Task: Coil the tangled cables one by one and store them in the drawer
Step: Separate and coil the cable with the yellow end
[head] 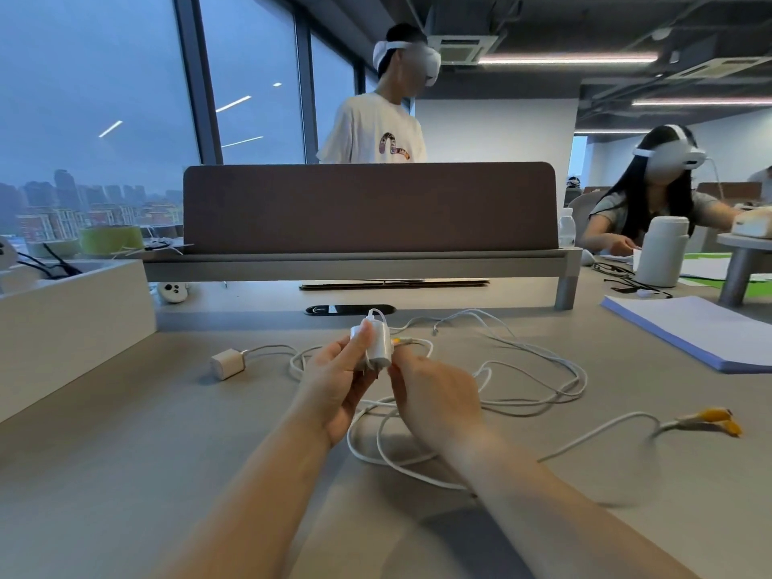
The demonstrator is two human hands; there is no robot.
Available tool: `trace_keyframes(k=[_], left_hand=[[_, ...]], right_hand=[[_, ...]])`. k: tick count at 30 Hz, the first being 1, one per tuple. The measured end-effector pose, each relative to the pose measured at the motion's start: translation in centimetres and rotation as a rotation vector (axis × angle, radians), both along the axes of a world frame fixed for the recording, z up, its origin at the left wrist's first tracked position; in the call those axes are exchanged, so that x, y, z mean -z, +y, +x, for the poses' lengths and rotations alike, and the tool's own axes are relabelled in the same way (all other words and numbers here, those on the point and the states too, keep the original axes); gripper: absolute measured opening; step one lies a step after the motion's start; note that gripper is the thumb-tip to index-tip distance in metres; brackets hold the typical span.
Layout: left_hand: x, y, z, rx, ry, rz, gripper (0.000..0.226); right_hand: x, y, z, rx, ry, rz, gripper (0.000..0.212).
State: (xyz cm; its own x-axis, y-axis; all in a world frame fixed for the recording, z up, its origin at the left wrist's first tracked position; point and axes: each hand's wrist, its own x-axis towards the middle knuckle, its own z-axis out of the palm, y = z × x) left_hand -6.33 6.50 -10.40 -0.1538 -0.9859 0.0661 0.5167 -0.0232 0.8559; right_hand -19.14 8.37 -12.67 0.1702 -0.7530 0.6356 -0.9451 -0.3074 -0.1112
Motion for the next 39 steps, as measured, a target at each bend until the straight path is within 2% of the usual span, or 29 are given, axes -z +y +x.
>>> trace_keyframes(k=[6, 11, 14, 20, 24, 28, 33, 36, 39], left_hand=[[0.2, -0.1, -0.9, -0.093, 0.013, 0.033, 0.028], [0.3, 0.1, -0.9, -0.038, 0.013, 0.044, 0.032], [0.5, 0.0, -0.6, -0.009, 0.014, 0.035, 0.034], [0.3, 0.0, -0.9, -0.093, 0.057, 0.012, 0.032], [0.3, 0.0, -0.9, -0.143, 0.042, 0.005, 0.026], [0.6, -0.5, -0.8, -0.178, 0.000, -0.013, 0.030], [1.2, -1.3, -0.4, -0.213, -0.060, -0.027, 0.047], [1.3, -1.5, -0.1, -0.182, -0.103, -0.031, 0.054], [0.9, -1.1, 0.1, -0.078, -0.076, 0.012, 0.045]], right_hand=[[0.8, 0.0, 1.1, 0.005, 0.115, 0.011, 0.018], [0.9, 0.0, 0.9, -0.024, 0.120, 0.002, 0.029], [0.8, 0.1, 0.8, -0.046, 0.117, 0.004, 0.021], [0.7, 0.3, 1.2, -0.078, 0.047, 0.014, 0.019], [0.8, 0.6, 1.8, -0.132, 0.103, 0.011, 0.022], [0.6, 0.7, 2.1, -0.123, 0.150, -0.029, 0.013], [0.8, 1.0, 2.5, -0.068, 0.203, -0.094, 0.020], [1.1, 1.0, 2.6, -0.080, 0.236, -0.146, 0.016], [1.2, 1.0, 2.3, -0.088, 0.211, -0.182, 0.013]])
